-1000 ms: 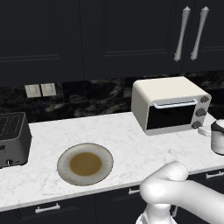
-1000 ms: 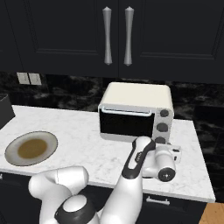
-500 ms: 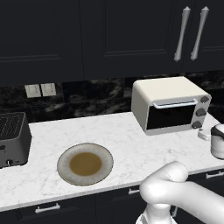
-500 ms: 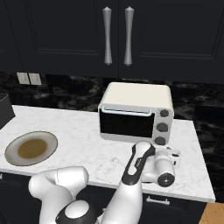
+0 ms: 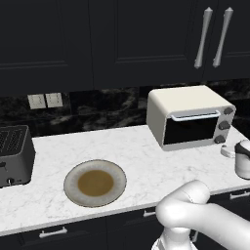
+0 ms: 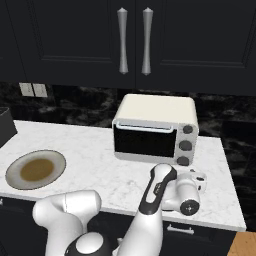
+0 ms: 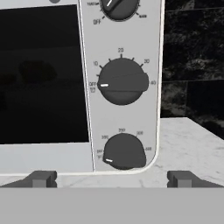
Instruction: Pick up the kebab skewer and baguette bread, and place them inside the toaster oven. Close the toaster oven door and start by setting the timer.
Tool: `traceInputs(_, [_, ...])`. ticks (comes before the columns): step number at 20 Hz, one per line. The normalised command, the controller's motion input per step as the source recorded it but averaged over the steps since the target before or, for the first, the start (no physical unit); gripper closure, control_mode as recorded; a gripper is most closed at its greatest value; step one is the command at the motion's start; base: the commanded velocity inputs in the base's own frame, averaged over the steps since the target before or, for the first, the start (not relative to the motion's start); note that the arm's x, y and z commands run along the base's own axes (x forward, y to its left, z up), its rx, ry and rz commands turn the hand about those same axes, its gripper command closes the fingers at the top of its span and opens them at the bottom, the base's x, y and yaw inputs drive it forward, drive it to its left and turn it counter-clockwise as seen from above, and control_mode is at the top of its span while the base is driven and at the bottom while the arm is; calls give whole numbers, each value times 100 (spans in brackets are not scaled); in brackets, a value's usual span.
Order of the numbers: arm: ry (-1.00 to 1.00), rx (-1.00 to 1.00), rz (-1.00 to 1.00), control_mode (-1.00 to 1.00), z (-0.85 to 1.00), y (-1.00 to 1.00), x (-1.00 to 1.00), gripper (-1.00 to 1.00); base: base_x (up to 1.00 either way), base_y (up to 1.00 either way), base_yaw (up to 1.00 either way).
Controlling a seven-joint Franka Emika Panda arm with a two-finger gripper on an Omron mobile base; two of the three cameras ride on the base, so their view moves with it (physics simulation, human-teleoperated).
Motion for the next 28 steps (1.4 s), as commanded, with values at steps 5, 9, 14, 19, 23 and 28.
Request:
traceInputs(5, [0, 0, 0, -100, 16, 0, 1, -100, 0, 0, 0])
traceInputs(9, [0, 0, 0, -100, 35, 0, 3, -100, 0, 0, 0])
traceInputs(14, [0, 0, 0, -100, 24, 0, 17, -100, 0, 0, 0])
traceInputs(19, [0, 0, 1, -100, 19, -3, 15, -100, 0, 0, 0])
traceInputs(23, [0, 0, 0, -100, 15, -10, 8, -100, 0, 0, 0])
traceInputs(28, [0, 0, 0, -100, 12, -9, 7, -100, 0, 0, 0])
